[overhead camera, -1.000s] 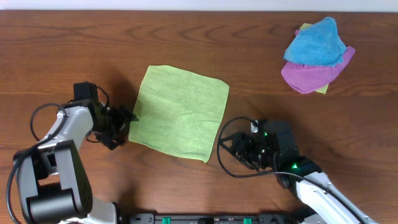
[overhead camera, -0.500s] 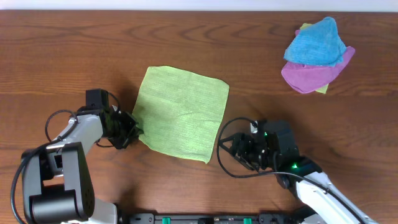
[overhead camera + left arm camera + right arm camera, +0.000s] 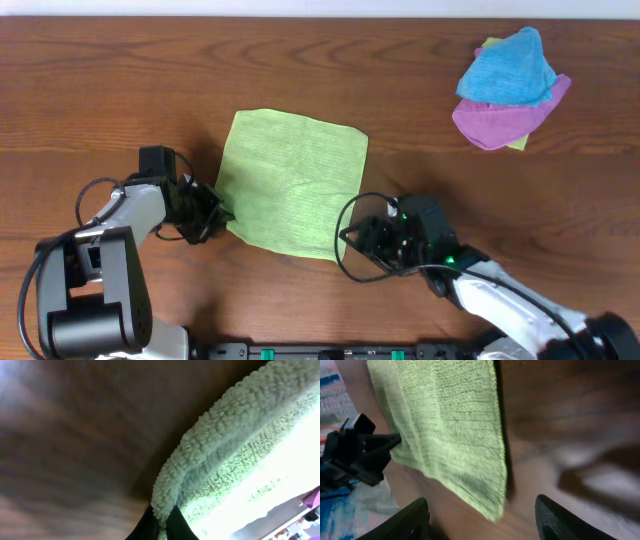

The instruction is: Fold the cloth

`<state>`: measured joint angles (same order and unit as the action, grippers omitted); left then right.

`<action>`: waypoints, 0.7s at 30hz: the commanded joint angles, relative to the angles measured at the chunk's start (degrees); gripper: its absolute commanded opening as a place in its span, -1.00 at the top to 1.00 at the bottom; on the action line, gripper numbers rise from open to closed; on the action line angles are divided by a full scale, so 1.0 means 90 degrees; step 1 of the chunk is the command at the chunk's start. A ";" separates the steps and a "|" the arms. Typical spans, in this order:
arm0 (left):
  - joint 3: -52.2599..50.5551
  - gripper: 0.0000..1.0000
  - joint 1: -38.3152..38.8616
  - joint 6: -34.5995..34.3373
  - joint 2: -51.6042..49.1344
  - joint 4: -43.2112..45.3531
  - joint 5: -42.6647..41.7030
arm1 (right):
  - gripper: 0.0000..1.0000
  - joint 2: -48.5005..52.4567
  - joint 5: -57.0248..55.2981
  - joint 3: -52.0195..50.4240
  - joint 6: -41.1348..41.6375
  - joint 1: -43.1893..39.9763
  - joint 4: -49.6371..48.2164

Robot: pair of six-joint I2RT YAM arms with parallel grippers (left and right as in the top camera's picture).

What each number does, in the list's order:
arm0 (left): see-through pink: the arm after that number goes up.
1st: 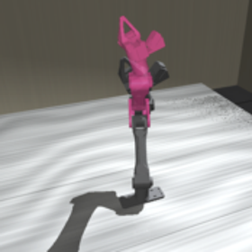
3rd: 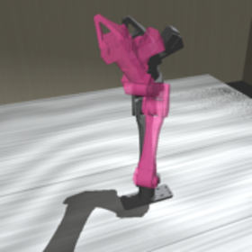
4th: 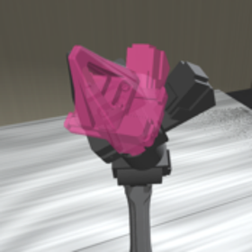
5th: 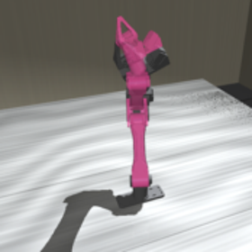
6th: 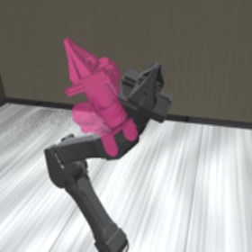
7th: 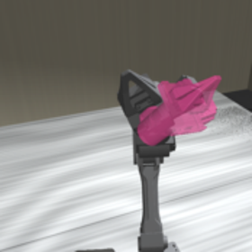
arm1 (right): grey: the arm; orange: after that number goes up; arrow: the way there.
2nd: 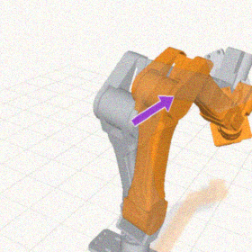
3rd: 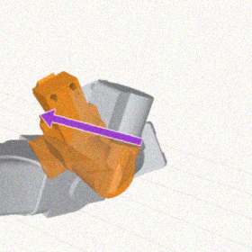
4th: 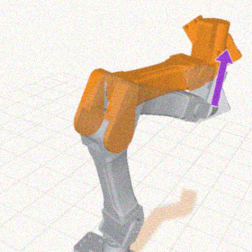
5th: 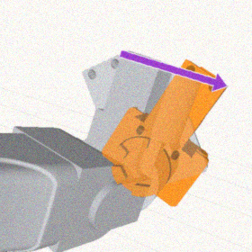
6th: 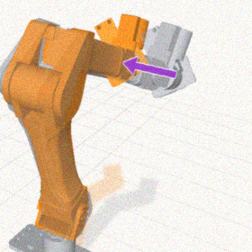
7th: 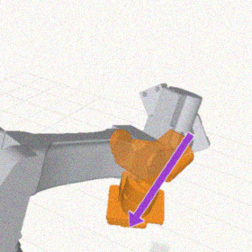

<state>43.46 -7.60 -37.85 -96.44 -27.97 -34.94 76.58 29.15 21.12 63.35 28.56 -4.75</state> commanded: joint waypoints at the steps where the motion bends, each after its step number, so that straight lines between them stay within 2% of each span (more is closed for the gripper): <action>1: -0.0092 0.89 0.0027 0.0238 -0.0104 -0.0202 -0.0083 | -0.35 0.0396 -0.0075 -0.0044 0.0277 0.0155 -0.0243; 12: -0.0092 0.89 0.0027 0.0403 -0.0104 -0.0410 -0.0107 | -0.25 0.1273 -0.0143 -0.0044 0.0537 0.0466 -0.0930; 17: -0.0092 0.89 0.0027 0.0401 -0.0104 -0.0415 -0.0126 | -0.13 0.1447 -0.0294 -0.0044 0.0556 0.0629 -0.1076; 19: -0.0092 0.89 0.0027 0.0403 -0.0104 -0.0415 -0.0124 | 0.12 0.1477 -0.0347 -0.0044 0.0546 0.0648 -0.1076; 21: -0.0092 0.89 0.0027 0.0408 -0.0104 -0.0415 -0.0155 | 0.67 0.1481 -0.0432 -0.0041 0.0447 0.0658 -0.1110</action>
<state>43.40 -7.60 -35.51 -96.66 -31.33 -35.83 88.12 28.40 21.96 67.42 33.82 -15.59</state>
